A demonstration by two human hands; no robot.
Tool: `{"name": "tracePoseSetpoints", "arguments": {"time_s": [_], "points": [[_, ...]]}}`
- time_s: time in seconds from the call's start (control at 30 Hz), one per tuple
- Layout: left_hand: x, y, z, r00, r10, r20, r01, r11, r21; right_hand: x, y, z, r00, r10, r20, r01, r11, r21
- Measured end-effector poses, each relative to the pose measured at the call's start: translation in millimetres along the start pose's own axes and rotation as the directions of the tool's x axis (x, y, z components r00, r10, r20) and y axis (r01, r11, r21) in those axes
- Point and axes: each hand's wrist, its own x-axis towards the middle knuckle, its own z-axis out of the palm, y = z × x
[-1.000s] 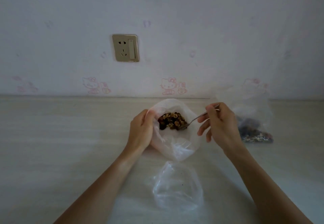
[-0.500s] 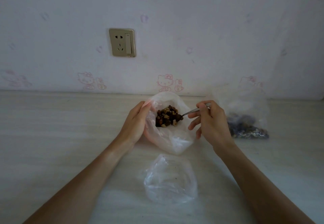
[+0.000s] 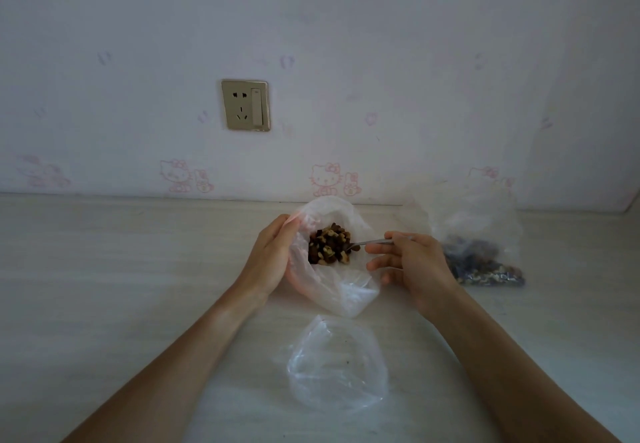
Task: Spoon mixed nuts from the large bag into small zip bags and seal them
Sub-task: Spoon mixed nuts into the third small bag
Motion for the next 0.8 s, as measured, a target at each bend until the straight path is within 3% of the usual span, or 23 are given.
{"name": "tracePoseSetpoints", "arguments": {"time_s": [0.27, 0.47, 0.63, 0.8], "points": [[-3.6, 4.5, -1.4, 0.999, 0.030, -0.016, -0.030, 0.999, 0.015, 1.6, -1.8, -1.8, 1.000, 0.019, -0.009, -0.018, 0.998, 0.060], [-10.7, 18.9, -12.6, 0.999, 0.005, 0.048, -0.009, 0.998, 0.070, -1.5, -5.1, -2.1, 0.999, -0.020, -0.025, 0.021, 0.998, 0.058], [-30.6, 23.8, -27.8, 0.997, -0.062, -0.045, 0.068, 0.987, 0.146, -8.3, -8.3, -1.2, 0.997, -0.077, -0.032, 0.078, 0.995, 0.059], [-65.5, 23.3, -36.6, 0.965, 0.057, -0.256, 0.038, 0.935, 0.353, -18.2, -6.8, 0.9, 0.994, -0.105, -0.023, 0.106, 0.992, 0.067]]}}
